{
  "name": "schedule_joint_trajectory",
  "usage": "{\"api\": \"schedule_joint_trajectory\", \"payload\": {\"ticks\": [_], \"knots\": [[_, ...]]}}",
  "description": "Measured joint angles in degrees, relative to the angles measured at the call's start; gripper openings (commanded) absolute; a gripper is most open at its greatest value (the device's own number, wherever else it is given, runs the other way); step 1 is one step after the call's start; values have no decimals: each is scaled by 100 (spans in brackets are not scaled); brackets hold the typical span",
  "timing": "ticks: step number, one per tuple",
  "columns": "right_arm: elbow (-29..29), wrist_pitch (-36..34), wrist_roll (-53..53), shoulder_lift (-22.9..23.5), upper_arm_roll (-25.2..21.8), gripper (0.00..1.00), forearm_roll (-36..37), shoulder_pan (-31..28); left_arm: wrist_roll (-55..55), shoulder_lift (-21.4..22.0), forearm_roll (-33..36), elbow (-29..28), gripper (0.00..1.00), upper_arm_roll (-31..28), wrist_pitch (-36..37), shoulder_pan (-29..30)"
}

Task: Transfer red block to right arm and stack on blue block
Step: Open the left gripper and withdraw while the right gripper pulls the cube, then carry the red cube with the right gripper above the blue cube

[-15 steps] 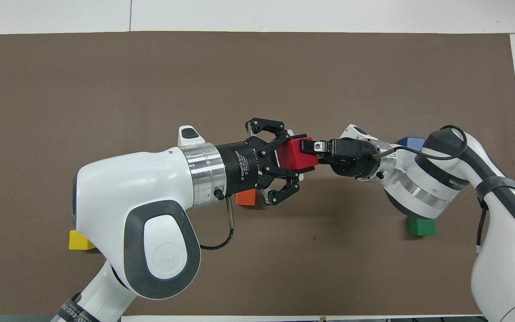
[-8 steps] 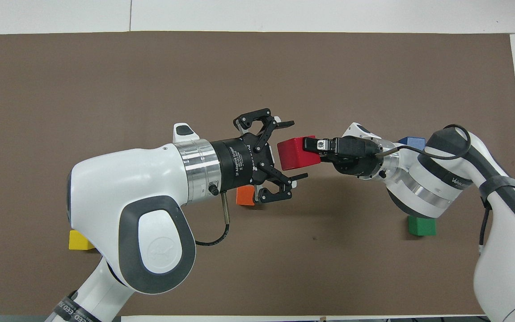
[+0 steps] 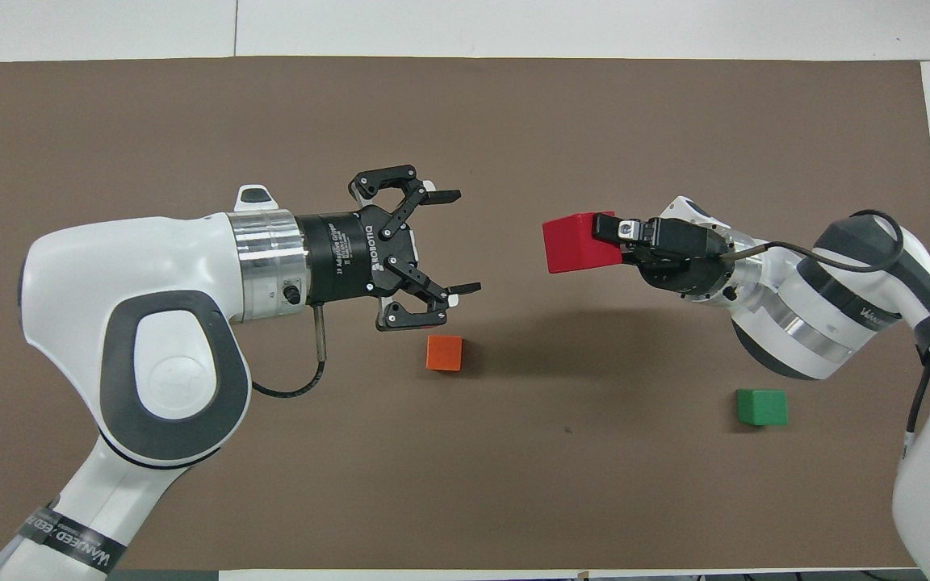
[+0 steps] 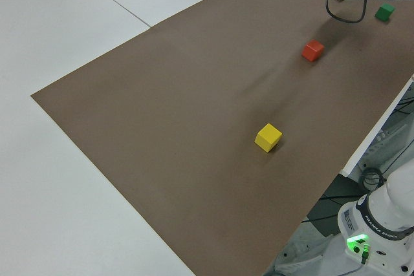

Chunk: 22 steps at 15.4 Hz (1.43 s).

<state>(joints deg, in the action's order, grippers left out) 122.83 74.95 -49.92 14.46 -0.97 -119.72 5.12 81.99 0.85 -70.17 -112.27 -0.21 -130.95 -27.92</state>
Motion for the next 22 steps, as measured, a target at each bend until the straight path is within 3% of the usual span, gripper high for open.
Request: {"api": "schedule_joint_trajectory", "payload": {"ticks": [3, 7, 10, 13, 18, 22], "knots": [[-295, 297, 323, -144, -15, 0, 543, -348, -622, 18, 467, -83, 100, -12, 742, 605], [-1013, 828, 1164, -472, -32, 0, 1787, -930, -1155, 53, 2058, -176, 100, -23, 1400, 1169], [-1592, 967, 2155, -661, -45, 0, 2689, -1404, -1206, 68, 3343, -214, 100, -21, 1480, 1326], [-2035, 1217, 2895, -745, -67, 0, 3598, -1799, -1528, 69, 4076, -222, 100, -22, 1476, 1374], [-3032, 1763, 4064, -963, -110, 0, 5980, -2086, -4141, 91, 4419, -204, 100, -35, 1954, 2143], [-3169, 1841, 4250, -1385, -20, 0, 7760, -2017, -4931, 141, 5850, -31, 100, -7, 2179, 2366]]}}
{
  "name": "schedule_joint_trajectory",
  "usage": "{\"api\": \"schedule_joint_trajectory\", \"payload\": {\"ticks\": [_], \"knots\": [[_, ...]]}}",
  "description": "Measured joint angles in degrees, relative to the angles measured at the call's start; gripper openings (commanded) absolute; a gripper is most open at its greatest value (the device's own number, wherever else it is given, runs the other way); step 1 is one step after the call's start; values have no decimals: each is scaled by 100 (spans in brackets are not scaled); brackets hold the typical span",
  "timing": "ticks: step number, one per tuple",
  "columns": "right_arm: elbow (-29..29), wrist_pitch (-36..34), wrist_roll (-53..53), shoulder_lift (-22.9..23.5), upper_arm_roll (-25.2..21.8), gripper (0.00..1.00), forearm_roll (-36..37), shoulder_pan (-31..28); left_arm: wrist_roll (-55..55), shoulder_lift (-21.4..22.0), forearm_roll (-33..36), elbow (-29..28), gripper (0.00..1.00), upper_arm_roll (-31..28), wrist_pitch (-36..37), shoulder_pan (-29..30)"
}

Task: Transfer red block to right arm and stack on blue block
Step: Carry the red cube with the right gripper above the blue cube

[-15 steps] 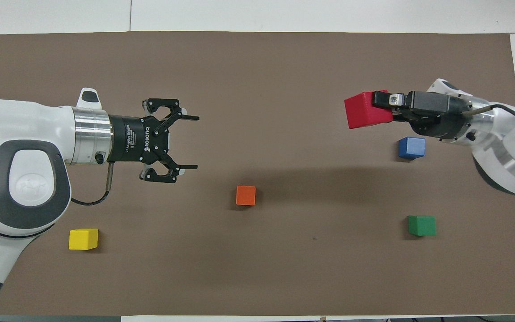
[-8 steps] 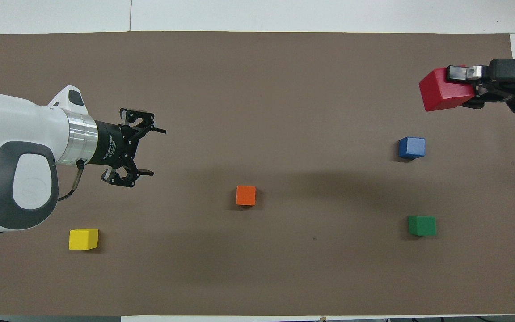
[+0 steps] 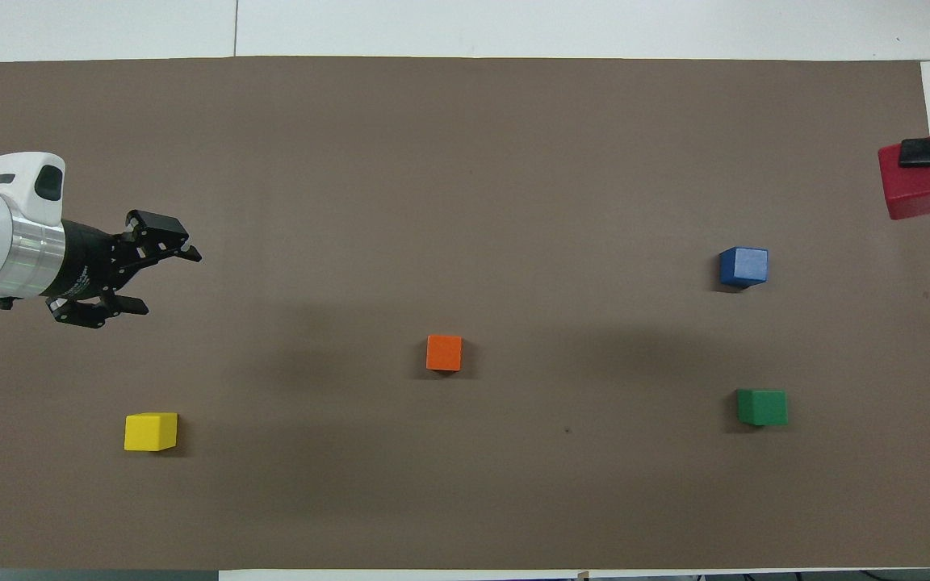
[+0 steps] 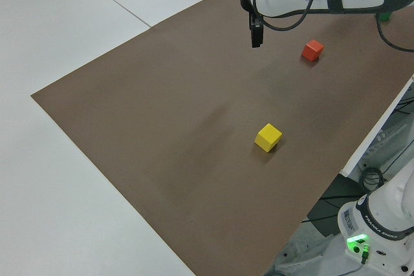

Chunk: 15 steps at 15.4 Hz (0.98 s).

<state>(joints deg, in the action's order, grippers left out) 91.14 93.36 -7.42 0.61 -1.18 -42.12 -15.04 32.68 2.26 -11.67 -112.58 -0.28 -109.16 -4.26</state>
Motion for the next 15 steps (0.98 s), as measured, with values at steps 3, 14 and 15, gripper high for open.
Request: {"api": "schedule_joint_trajectory", "payload": {"ticks": [3, 14, 15], "knots": [[-97, 3, 253, -124, 120, 0, 1295, 218, -888, 27, 678, 49, 100, 43, 115, 2], [1281, 523, 831, -296, 180, 0, 4373, 1053, -2632, 130, 1076, 46, 100, -21, 493, 178], [1471, 753, 831, -288, 180, 0, 4502, 1065, -2643, 100, 1078, 53, 100, -50, 579, 186]]}}
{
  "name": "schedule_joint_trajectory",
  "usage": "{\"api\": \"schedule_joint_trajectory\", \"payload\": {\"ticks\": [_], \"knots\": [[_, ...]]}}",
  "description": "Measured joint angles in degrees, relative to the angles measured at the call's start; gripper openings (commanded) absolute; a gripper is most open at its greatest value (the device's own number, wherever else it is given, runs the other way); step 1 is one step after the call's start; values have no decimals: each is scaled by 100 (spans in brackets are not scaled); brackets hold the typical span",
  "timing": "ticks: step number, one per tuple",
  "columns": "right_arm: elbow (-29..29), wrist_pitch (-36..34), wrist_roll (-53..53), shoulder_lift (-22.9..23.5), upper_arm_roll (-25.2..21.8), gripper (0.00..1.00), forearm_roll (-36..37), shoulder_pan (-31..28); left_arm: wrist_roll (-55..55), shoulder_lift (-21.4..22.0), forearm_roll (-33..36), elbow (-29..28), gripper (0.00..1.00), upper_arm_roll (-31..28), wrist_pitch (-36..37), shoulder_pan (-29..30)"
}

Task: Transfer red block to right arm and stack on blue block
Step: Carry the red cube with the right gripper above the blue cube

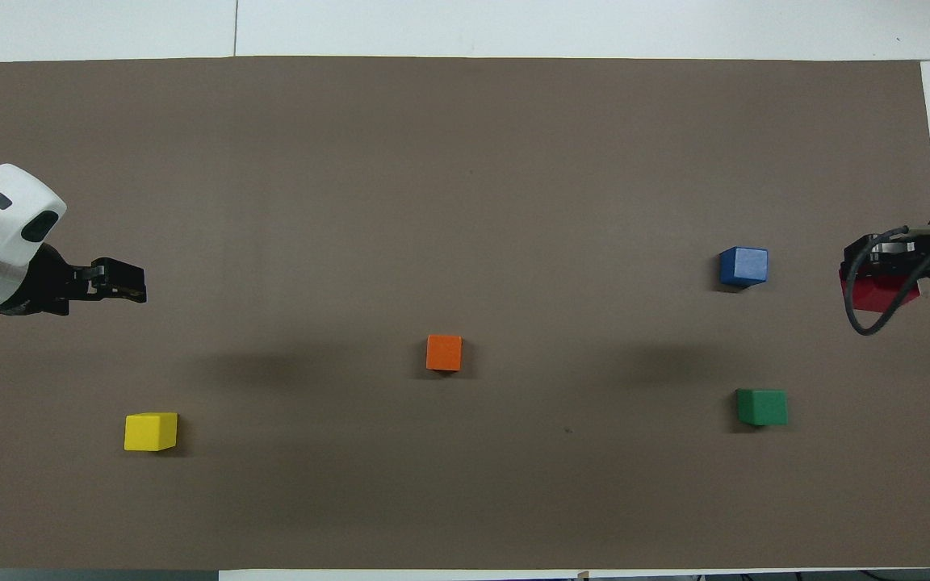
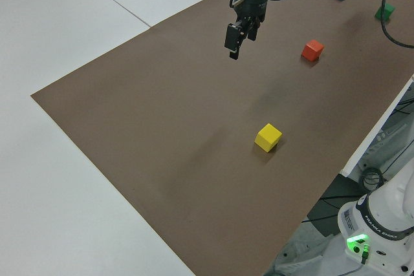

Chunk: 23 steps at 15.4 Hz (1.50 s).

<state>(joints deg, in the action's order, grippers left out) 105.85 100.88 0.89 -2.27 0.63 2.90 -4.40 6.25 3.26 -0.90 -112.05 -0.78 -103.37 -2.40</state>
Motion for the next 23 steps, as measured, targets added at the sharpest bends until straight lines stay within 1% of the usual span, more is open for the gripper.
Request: {"api": "schedule_joint_trajectory", "payload": {"ticks": [2, 5, 7, 9, 11, 13, 14, 16, 19, 23], "knots": [[284, 514, 0, 63, 0, 0, 135, 14, -38, -122, 0, 221, 100, -72, 301, 4], [413, 1113, 0, 226, 6, 0, 360, 60, -60, -421, 0, 947, 100, -77, 857, 12], [486, 1526, 0, 288, 12, 0, 433, 144, -61, -608, 0, 1337, 100, -47, 1038, 11], [681, 1919, 0, 289, 15, 0, 442, 185, -61, -765, 0, 1575, 100, -16, 1147, -1], [1006, 2446, 0, 258, 15, 0, 443, 179, -61, -907, 0, 1790, 100, 2, 1242, -40], [1443, 3121, 0, 193, 4, 0, 444, 170, -61, -1009, 0, 1984, 100, 22, 1318, -70], [1621, 3319, 0, 158, 1, 0, 444, 169, -61, -1036, 0, 2036, 100, 21, 1336, -82], [1802, 3468, 0, 103, 0, 0, 444, 169, -61, -1050, 0, 2058, 100, 18, 1359, -85], [1883, 3554, 77, 106, 0, 0, 442, 169, -61, -1051, 0, 2097, 100, 14, 1485, -84], [1944, 3747, 160, 248, 0, 0, 442, 169, -72, -1047, 0, 2187, 100, 78, 1647, 54]]}}
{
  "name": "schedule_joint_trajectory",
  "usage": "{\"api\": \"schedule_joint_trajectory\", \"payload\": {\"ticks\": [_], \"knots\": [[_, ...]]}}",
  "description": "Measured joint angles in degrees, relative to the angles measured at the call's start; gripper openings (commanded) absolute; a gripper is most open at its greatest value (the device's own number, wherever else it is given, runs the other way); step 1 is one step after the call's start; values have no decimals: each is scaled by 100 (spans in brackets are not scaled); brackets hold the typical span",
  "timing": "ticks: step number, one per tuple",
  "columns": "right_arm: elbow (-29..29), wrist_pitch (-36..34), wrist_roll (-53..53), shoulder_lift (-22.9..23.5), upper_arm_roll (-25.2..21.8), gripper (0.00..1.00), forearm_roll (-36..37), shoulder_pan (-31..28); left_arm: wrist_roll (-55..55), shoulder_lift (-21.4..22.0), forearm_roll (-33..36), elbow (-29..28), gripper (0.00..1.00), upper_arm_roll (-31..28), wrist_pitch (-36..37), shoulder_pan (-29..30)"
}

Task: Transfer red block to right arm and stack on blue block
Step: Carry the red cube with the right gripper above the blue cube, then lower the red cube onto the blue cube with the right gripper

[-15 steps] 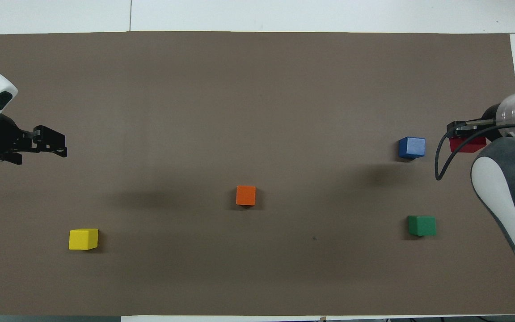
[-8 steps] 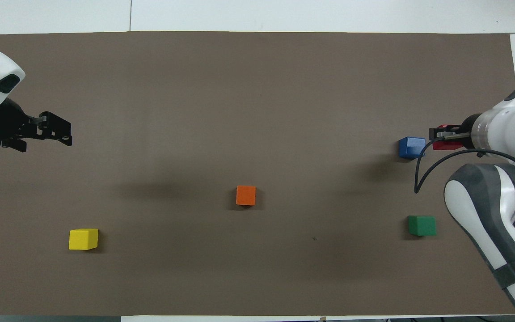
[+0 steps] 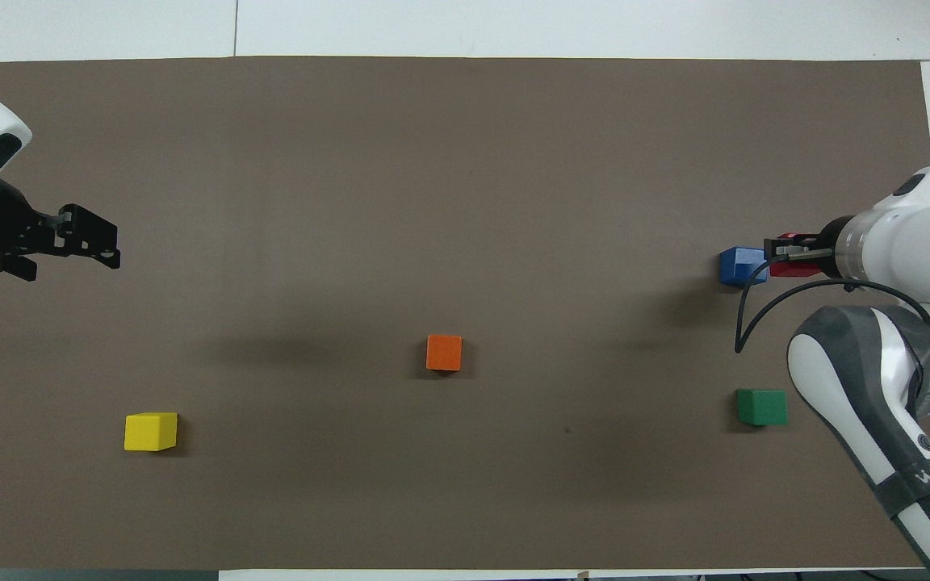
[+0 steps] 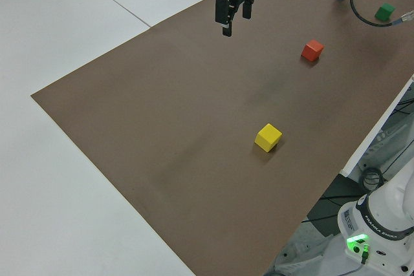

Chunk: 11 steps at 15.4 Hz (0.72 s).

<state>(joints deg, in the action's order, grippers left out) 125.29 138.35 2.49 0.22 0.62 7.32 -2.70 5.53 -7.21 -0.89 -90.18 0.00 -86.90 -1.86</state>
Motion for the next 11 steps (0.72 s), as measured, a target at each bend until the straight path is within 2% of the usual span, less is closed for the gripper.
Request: {"api": "schedule_joint_trajectory", "payload": {"ticks": [11], "knots": [[8, 488, 230, 432, 16, 0, 0, 11, -9, 115, 0, 41, 100, 186, 26, 127]]}}
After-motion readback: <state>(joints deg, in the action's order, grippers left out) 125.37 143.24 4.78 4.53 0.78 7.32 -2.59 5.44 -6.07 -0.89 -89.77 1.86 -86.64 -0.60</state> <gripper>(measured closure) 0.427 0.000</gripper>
